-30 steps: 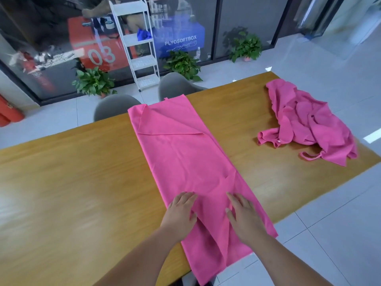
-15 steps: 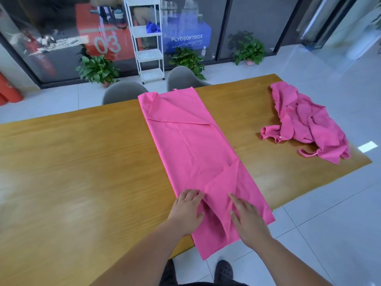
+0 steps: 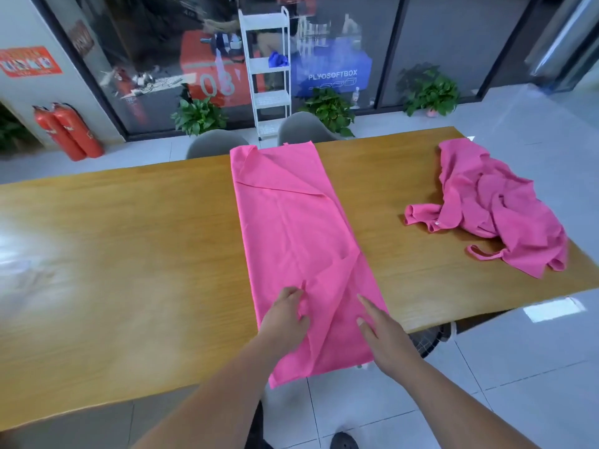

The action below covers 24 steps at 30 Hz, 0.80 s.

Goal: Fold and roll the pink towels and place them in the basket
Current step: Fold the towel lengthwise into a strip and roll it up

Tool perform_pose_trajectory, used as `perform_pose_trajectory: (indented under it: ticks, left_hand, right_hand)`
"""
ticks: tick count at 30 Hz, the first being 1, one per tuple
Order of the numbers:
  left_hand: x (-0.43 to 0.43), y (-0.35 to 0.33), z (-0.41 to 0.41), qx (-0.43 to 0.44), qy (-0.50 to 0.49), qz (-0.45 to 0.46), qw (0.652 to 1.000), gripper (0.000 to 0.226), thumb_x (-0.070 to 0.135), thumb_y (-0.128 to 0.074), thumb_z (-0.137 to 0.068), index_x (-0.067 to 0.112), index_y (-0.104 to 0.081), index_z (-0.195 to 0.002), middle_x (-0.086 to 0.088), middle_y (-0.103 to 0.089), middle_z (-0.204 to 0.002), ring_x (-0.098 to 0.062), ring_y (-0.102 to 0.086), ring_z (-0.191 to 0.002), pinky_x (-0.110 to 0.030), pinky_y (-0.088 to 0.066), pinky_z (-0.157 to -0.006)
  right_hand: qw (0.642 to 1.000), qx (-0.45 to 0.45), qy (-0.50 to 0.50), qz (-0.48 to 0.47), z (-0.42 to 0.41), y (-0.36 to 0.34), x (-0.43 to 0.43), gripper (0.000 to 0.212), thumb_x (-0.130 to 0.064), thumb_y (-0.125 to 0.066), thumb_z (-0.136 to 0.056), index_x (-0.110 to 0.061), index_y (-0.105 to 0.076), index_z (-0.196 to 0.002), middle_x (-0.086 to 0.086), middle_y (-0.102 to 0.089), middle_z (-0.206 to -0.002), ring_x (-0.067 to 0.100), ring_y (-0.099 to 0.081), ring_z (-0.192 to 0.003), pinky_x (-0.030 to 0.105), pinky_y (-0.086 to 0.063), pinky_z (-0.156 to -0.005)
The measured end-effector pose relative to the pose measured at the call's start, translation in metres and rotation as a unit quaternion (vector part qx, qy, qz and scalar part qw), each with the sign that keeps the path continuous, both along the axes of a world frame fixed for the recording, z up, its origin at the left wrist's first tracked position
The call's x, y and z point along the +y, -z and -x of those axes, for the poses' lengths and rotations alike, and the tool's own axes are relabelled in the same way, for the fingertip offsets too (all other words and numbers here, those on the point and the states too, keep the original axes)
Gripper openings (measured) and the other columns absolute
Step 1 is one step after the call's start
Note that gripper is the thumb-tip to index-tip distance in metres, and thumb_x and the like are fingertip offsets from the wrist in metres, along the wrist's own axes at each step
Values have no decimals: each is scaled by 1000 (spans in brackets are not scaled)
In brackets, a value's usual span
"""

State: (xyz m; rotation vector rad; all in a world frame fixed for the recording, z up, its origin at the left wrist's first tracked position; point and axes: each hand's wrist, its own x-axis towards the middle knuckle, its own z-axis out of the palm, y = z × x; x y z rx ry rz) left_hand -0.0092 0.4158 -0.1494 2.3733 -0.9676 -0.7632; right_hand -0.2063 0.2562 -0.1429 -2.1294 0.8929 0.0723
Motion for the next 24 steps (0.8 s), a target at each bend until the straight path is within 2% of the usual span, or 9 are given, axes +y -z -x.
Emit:
perform_pose_trajectory:
  ticks: [4,6,8,10,13,17,20,22,24]
  left_hand:
    - [-23,-17,57,16,5,88,996,57,12,-55,-91,12,-56,-149,6,-49,-149,-16,-61,-124,-36,-48,-111]
    - [-37,-25,95,61,54,131,988,54,10,-54,-89,12,-62,-142,5,-54,-142,-12,-62,-118,-31,-49,-107]
    - [-46,-29,127,84,116,136,980,52,7,-55,-89,15,-65,-139,2,-57,-139,-13,-60,-117,-21,-45,-105]
    - [-48,-23,144,81,125,129,980,58,8,-54,-86,18,-63,-142,1,-60,-140,-15,-59,-123,-22,-43,-107]
    - [-33,-8,146,31,62,90,994,60,15,-53,-87,25,-59,-146,5,-59,-145,-16,-55,-132,-36,-44,-113]
    - [9,7,126,-128,3,-5,992,56,28,-62,-94,33,-52,-149,12,-48,-152,-16,-41,-141,-40,-39,-117]
    - [42,19,110,-179,-17,-73,981,63,48,-67,-93,32,-48,-151,8,-43,-155,-20,-37,-145,-42,-36,-118]
    - [59,27,106,-204,-14,-100,974,71,59,-68,-89,30,-47,-150,4,-45,-152,-24,-41,-143,-44,-41,-115]
    - [71,31,105,-221,-20,-116,968,73,64,-70,-83,30,-50,-145,4,-50,-145,-26,-49,-133,-45,-49,-105]
  right_hand:
    - [991,-41,93,-84,16,-5,-16,50,-34,-45,-112,-44,-34,-160,-5,-57,-146,18,-60,-123,34,-45,-99]
    - [976,-76,151,-140,25,-4,-22,44,-37,-46,-111,-53,-40,-152,-11,-59,-141,16,-64,-115,37,-47,-104]
    - [957,-102,205,-178,34,1,-30,32,-51,-49,-106,-66,-46,-135,-7,-63,-141,22,-71,-114,50,-52,-108]
    - [955,-95,207,-191,43,16,-41,28,-74,-49,-90,-79,-49,-117,-7,-60,-145,28,-68,-120,56,-53,-107]
    - [968,-64,165,-179,54,40,-57,47,-84,-49,-79,-76,-45,-125,-11,-61,-144,24,-70,-118,54,-55,-104]
    - [989,-44,89,-111,55,10,-49,41,-45,-59,-103,-54,-51,-143,-15,-69,-128,8,-73,-98,38,-62,-84]
    - [989,-57,108,-89,52,9,-47,28,-29,-61,-105,-52,-70,-117,-12,-73,-118,9,-75,-86,41,-64,-80]
    - [976,-95,147,-127,46,7,-48,30,-23,-66,-102,-51,-77,-98,-12,-77,-108,15,-76,-91,46,-64,-83]
    - [941,-175,207,-202,40,1,-48,28,-14,-68,-101,-38,-82,-103,-7,-80,-105,19,-77,-96,43,-63,-86]
